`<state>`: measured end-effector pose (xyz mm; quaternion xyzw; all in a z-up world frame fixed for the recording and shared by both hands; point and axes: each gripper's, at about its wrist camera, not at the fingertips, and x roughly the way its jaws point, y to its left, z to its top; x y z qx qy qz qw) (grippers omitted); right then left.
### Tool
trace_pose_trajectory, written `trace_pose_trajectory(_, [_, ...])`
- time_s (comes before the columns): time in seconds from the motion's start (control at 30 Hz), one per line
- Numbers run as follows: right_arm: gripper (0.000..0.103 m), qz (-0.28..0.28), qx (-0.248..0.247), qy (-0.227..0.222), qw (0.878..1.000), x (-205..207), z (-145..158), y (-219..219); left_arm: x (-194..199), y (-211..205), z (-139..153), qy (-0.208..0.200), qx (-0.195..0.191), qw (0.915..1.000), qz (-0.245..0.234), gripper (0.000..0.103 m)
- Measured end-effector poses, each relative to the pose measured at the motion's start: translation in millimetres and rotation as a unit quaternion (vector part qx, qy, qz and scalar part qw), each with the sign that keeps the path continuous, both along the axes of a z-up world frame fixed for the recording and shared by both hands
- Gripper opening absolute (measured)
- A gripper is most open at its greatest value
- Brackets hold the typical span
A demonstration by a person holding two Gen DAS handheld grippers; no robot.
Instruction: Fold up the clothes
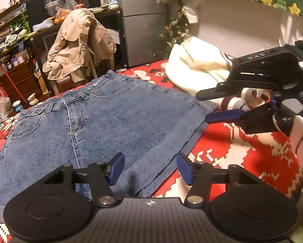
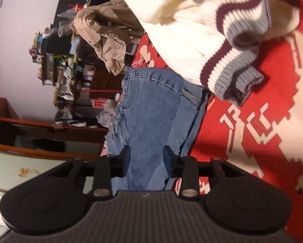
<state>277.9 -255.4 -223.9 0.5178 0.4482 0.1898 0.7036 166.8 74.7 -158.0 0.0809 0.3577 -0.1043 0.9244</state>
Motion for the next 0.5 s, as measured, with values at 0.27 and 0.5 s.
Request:
trace_pose_trajectory(0.27, [0.04, 0.005, -0.019, 0.025, 0.999, 25, -39, 21, -1, -8, -7, -0.009, 0.015, 0.9993, -0.034, 0.056])
trace_pose_trajectory(0.5, [0.039, -0.005, -0.006, 0.022, 1.0, 41, -57, 36, 1, -10, -16, -0.014, 0.022, 0.9988, -0.042, 0.056])
